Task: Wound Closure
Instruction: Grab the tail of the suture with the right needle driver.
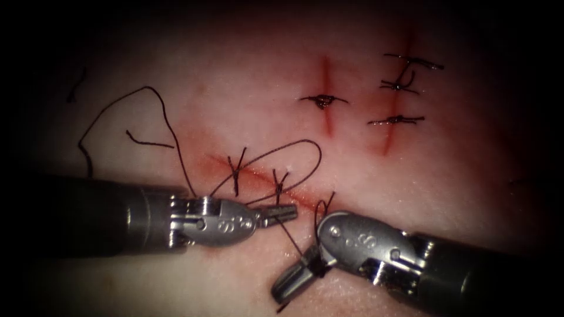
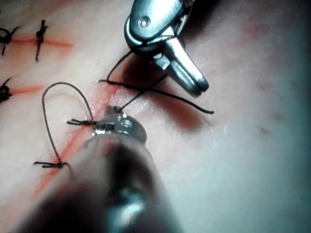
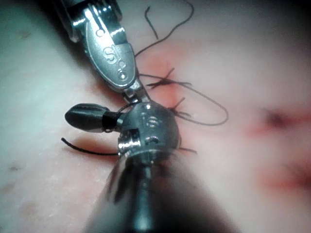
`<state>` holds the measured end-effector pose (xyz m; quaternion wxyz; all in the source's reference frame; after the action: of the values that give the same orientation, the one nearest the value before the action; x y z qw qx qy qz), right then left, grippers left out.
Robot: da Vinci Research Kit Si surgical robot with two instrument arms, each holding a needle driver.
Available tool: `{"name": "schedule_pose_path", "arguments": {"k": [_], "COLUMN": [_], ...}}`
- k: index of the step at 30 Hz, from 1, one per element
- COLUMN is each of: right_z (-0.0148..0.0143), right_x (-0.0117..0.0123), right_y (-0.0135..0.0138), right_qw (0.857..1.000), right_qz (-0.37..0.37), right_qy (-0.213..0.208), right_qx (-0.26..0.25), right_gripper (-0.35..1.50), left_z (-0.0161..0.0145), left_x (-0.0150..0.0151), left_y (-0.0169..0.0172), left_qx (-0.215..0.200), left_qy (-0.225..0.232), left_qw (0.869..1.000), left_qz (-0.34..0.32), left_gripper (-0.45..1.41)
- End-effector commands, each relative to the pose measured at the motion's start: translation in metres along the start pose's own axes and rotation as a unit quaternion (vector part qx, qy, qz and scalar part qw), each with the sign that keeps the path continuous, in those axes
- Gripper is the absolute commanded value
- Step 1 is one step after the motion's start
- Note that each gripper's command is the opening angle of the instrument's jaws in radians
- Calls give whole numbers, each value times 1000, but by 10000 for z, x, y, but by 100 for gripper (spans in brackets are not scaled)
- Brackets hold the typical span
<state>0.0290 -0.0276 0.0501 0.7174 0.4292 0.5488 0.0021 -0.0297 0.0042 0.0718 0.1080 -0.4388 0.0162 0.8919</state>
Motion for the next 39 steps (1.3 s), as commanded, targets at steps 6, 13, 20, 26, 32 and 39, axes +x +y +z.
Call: {"name": "schedule_pose_path", "arguments": {"k": [6, 13, 20, 26, 32, 39], "right_z": [35, 46, 42, 39, 33, -12], "right_x": [-10, -24, -29, -30, -24, -7], "right_y": [2, 5, 10, 11, 12, 20], "right_qw": [995, 988, 977, 970, 971, 993], "right_qz": [-46, -78, -110, -115, -99, -53], "right_qy": [-92, -133, -183, -215, -218, -110], "right_qx": [19, 4, -14, -11, -1, -6], "right_gripper": [63, 79, 69, -35, -35, -35], "left_z": [6, 1, -2, -4, -16, -39], "left_x": [-1, -3, -6, -8, -4, -6], "left_y": [4, 7, 11, 17, 24, 46], "left_qx": [-2, -3, -6, -5, -7, -2], "left_qy": [0, 2, 1, 2, 2, -4], "left_qw": [1000, 1000, 1000, 1000, 1000, 1000], "left_qz": [-1, -5, -6, -9, -7, -5], "left_gripper": [-45, -45, -45, -45, -45, -45]}}
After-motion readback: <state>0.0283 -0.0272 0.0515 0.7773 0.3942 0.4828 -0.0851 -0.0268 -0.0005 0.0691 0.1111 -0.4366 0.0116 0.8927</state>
